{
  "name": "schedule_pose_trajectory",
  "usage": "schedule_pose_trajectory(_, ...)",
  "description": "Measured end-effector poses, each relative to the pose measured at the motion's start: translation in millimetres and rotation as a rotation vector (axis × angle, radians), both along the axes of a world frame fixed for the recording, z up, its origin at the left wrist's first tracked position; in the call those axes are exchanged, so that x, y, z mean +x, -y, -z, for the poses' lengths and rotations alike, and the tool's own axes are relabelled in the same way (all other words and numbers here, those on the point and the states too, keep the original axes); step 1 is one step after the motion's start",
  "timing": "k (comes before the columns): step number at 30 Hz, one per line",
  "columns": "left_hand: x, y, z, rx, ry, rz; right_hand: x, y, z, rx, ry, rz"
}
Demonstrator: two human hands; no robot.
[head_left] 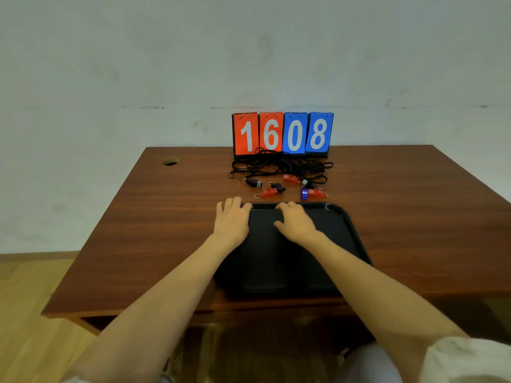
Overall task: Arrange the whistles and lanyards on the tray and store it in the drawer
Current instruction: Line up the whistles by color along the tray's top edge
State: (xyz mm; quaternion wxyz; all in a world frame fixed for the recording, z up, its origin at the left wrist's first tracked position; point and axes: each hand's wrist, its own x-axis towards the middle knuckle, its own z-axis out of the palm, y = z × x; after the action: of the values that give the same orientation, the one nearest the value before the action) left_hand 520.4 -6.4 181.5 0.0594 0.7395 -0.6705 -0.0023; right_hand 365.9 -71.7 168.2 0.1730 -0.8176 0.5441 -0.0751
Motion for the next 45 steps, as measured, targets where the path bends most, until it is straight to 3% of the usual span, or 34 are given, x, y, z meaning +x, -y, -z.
schedule_pose_trajectory(10, -63, 56, -18, 0.128, -0.073, 0.015, -78, 67, -23, -0.005, -0.057, 0.054)
schedule_pose_trajectory(23, -26, 131, 9, 0.138, -0.181, -0.131, -27, 123, 8, 0.078, -0.105, 0.123)
schedule_pose_trajectory(35, 17, 168, 31, 0.114, -0.016, -0.013, -10, 143, 17, 0.071, -0.118, 0.144)
schedule_pose_trajectory(40, 19, 159, 28, 0.014, 0.000, -0.030, -10, 140, 13, 0.070, -0.076, 0.158)
schedule_pose_trajectory(43, 16, 142, 19, -0.207, -0.215, -0.035, -14, 132, 12, 0.066, 0.005, 0.164)
schedule_pose_trajectory(45, 10, 125, 10, -0.354, -0.364, -0.017, -19, 123, 10, 0.083, 0.176, 0.211)
